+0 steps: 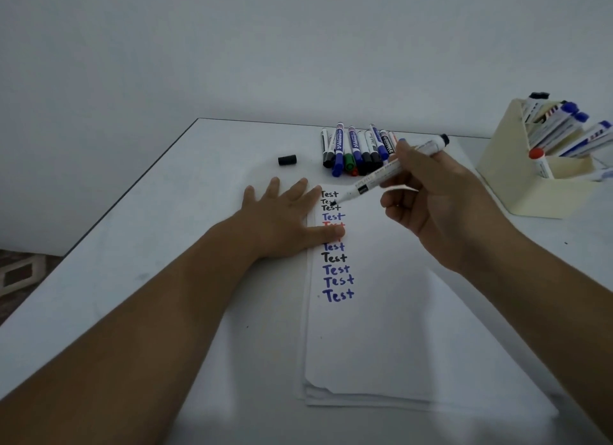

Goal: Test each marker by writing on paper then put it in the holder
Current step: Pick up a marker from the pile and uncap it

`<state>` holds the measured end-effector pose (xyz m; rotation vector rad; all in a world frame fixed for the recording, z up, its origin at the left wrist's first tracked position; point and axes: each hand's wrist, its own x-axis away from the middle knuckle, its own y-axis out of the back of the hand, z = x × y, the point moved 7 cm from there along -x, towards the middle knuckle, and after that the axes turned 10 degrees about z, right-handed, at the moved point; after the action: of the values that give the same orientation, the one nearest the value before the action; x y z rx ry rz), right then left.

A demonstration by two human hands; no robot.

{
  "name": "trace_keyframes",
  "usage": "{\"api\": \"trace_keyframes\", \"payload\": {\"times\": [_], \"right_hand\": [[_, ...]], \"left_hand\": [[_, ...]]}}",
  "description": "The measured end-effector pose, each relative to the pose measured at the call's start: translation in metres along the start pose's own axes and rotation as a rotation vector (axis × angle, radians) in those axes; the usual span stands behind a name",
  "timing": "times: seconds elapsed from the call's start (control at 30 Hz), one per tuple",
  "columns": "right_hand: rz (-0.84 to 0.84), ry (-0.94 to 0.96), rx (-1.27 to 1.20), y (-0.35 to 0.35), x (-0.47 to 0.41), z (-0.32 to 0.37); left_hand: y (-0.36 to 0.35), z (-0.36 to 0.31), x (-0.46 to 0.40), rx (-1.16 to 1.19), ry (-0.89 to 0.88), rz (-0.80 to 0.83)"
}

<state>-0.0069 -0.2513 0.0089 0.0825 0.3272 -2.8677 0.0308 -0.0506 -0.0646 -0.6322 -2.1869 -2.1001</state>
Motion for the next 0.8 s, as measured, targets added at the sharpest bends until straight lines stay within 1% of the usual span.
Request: {"api": "trace_keyframes", "payload": {"times": [0.1,0.23,0.3,0.43,0.57,0.67,0.8], "right_hand": [[-0.012,-0.043,-0.077,0.001,0.009,-0.015],[-0.084,-0.084,-0.196,0.007,0.014,-0.032],[-0.057,-0.091,-0.197,0.004,0.015,-0.031],[0.075,-0.148,-0.092,-0.013,0.024,-0.028],[0.151,-0.195,0.003,-0.028,0.045,-0.031],[0.153,-0.169,0.131,-0.032,0.063,-0.033],[0.170,-0.050,0.289,-0.036,0.077,-0.033]], "left_hand": [[0.000,0.000,0.001,0.016,0.004,-0.001],[0.003,0.000,0.001,0.012,0.016,-0.004],[0.004,0.002,0.001,0.001,0.022,-0.012],[0.004,0.003,-0.001,-0.013,0.025,-0.010],[0.004,0.002,-0.001,-0.015,0.025,-0.005],[0.006,0.002,-0.001,-0.019,0.028,0.000],[0.006,0.000,0.001,-0.013,0.029,0.002]]}}
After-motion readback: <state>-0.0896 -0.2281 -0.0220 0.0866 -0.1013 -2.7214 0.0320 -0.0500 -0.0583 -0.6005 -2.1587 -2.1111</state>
